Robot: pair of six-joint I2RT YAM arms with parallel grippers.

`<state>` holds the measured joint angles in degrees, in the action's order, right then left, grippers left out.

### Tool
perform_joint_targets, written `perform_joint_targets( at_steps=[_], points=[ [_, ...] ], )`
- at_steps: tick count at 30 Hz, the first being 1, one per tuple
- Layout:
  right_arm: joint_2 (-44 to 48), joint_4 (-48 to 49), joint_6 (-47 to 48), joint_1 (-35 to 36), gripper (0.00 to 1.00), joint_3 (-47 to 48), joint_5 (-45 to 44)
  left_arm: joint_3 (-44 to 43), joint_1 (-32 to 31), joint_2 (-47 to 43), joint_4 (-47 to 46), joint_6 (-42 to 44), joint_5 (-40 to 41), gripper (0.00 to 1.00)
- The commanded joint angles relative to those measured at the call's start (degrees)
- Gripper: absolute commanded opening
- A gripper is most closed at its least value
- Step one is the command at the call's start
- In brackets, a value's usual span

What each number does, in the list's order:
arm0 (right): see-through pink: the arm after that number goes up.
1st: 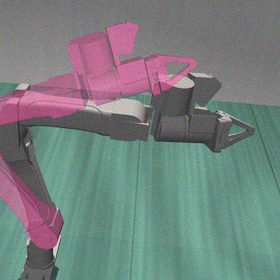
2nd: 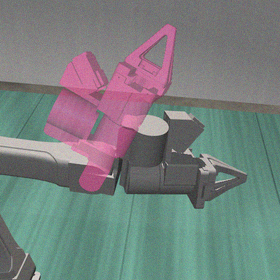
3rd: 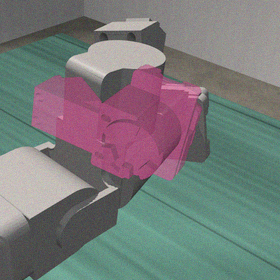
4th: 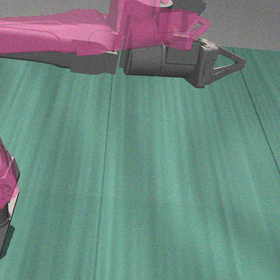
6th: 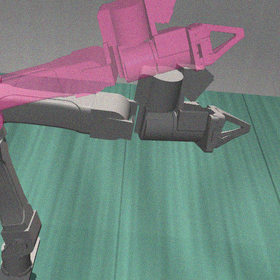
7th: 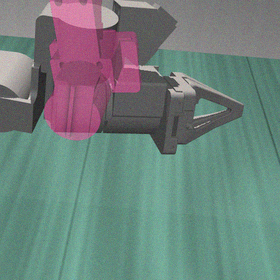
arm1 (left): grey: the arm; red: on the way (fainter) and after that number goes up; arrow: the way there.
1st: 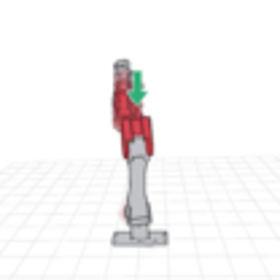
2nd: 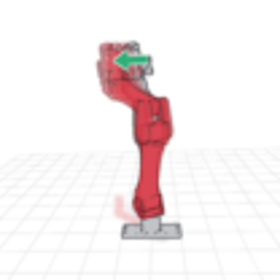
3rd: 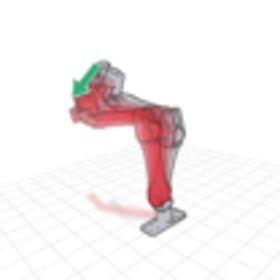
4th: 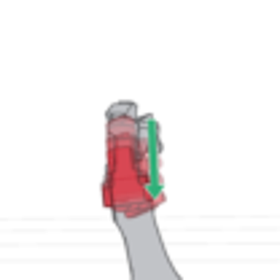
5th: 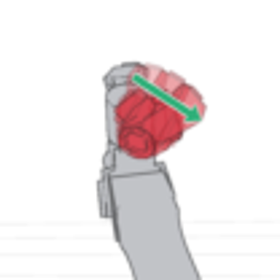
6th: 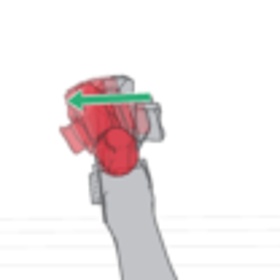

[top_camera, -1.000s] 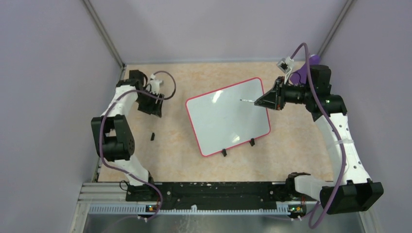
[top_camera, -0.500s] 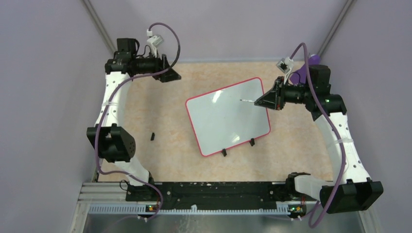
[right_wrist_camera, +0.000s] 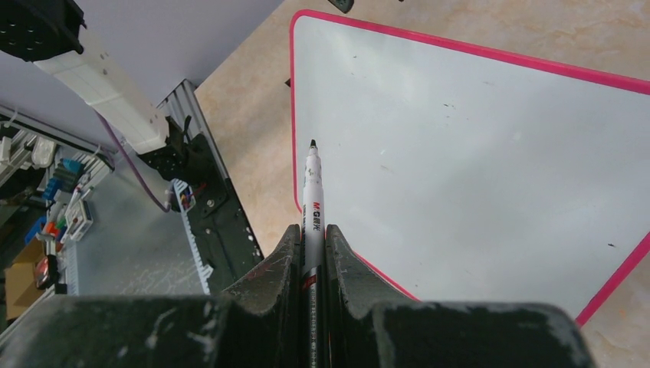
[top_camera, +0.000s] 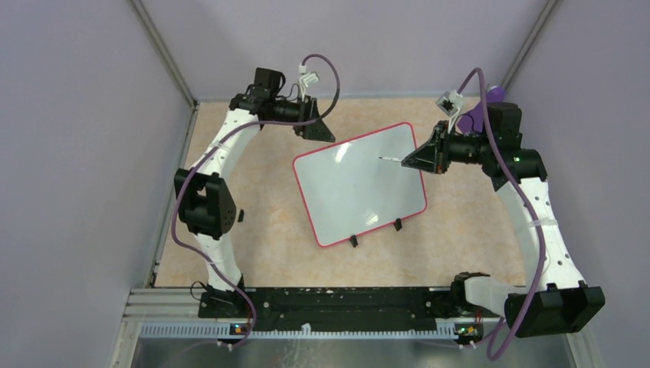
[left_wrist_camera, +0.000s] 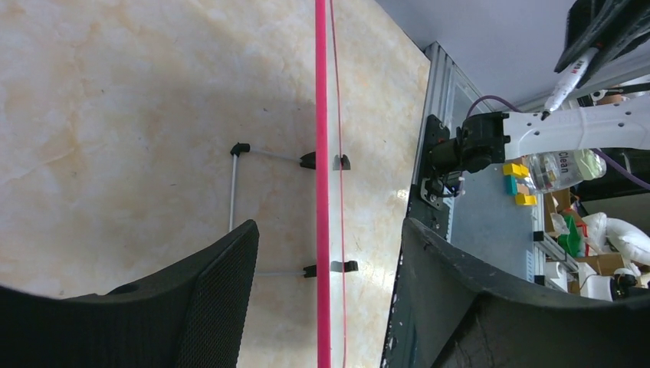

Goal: Write a sentence on the whiteboard
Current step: Adjust the whiteboard at the center of the board.

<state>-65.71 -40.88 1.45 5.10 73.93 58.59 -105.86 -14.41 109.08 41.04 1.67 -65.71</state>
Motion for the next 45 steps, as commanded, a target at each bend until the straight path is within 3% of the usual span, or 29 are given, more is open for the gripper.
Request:
perform_joint_targets(
  at_steps=[1, 13, 22, 34, 45],
  points=[
    [1.8, 0.7, 0.4, 0.2, 0.00, 2.6, 1.0, -1.0, -1.2, 0.7, -2.3, -0.1, 1.8, 0.72],
    [1.8, 1.1, 0.0, 0.2, 0.00, 2.7, 1.0, 2.7, -5.7, 0.9, -1.2, 0.4, 1.3, 0.43],
    [1.8, 1.1, -0.2, 0.2, 0.00, 2.8, 1.3, 6.5, -8.0, -0.7, -1.8, -1.2, 1.0, 0.16],
    [1.9, 0.6, 0.1, 0.2, 0.00, 2.7, 1.8, 9.8, -10.7, -1.8, -4.3, -3.7, 1.9, 0.07],
    [1.9, -1.4, 2.1, 0.2, 0.00, 2.6, 2.0, 12.7, -12.3, -3.9, -5.0, -4.3, 3.0, 0.09]
  ],
)
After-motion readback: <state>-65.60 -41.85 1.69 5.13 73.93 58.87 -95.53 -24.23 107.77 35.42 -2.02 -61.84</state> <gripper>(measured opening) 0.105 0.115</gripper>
